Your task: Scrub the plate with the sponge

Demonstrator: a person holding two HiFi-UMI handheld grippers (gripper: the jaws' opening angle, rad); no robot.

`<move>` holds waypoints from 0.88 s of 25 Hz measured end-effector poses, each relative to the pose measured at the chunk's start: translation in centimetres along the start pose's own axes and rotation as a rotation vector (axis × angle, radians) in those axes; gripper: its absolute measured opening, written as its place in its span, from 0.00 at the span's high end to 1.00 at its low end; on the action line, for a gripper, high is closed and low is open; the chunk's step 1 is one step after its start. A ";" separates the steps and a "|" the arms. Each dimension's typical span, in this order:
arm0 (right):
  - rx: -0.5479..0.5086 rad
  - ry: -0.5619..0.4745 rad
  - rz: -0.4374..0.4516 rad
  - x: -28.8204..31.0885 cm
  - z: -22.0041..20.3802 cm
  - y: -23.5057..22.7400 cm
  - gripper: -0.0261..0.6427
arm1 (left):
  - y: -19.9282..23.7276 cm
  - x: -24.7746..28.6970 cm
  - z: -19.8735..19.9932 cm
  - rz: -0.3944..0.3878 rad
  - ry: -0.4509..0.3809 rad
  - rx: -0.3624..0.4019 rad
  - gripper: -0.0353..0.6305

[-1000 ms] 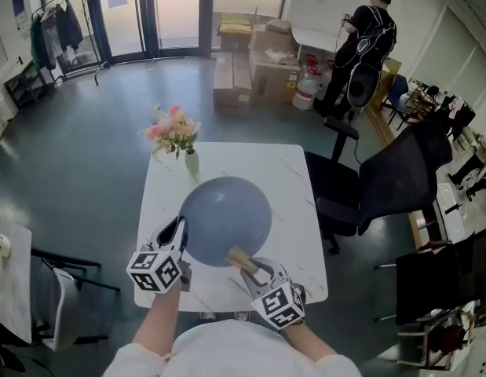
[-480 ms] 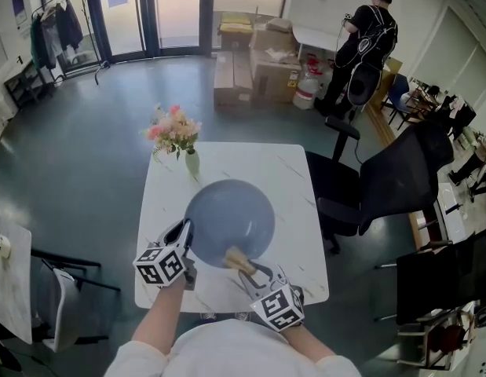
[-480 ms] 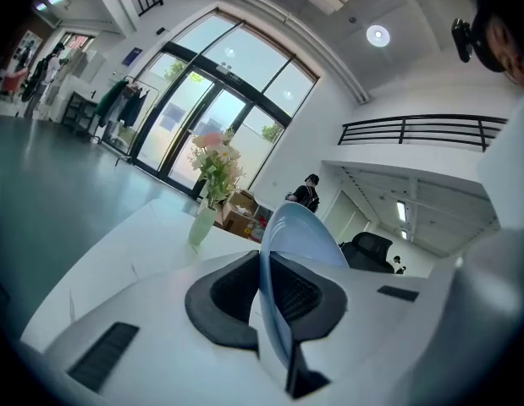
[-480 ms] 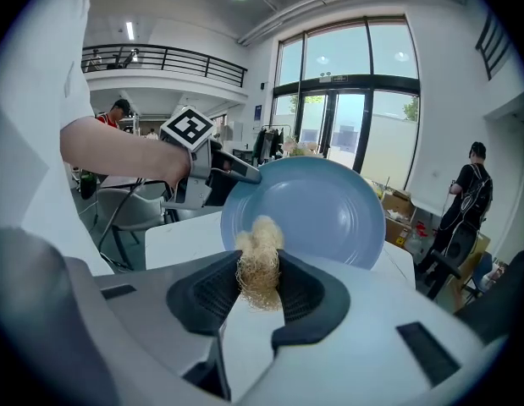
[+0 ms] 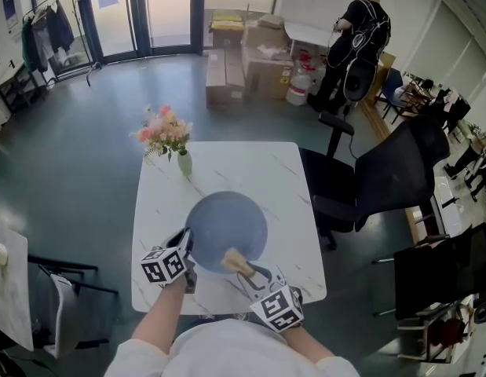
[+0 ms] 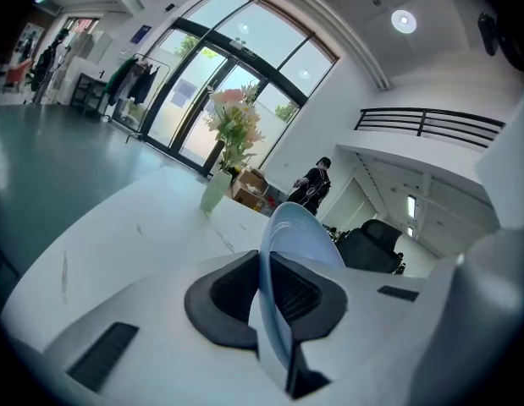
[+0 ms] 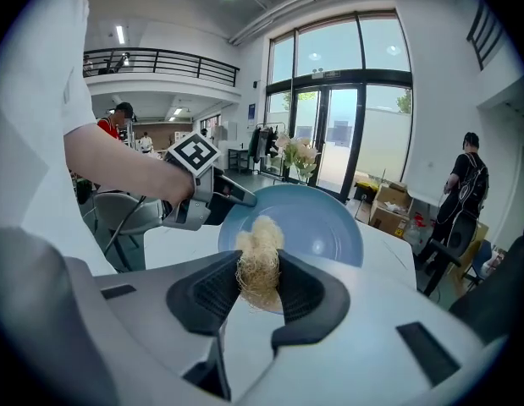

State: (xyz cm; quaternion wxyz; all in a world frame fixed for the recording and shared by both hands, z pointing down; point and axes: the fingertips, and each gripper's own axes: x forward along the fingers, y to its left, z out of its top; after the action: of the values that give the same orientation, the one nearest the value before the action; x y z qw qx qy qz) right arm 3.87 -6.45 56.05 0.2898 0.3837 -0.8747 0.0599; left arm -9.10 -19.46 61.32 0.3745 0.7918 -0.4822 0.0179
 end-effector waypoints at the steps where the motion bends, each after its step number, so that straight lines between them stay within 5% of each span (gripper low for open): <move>1: 0.004 0.002 -0.003 0.0 -0.1 -0.1 0.78 | 0.3 0.3 -0.3 0.007 0.011 -0.001 0.88; 22: 0.067 0.064 -0.052 -1.3 -3.0 -1.3 0.78 | 3.9 4.9 -6.1 0.109 0.189 -0.076 0.88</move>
State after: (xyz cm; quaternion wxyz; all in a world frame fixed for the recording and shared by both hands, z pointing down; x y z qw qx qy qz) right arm 6.88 -5.50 57.67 0.3059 0.4137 -0.8523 0.0938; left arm -7.46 -20.39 69.82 0.4464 0.7446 -0.4873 0.0945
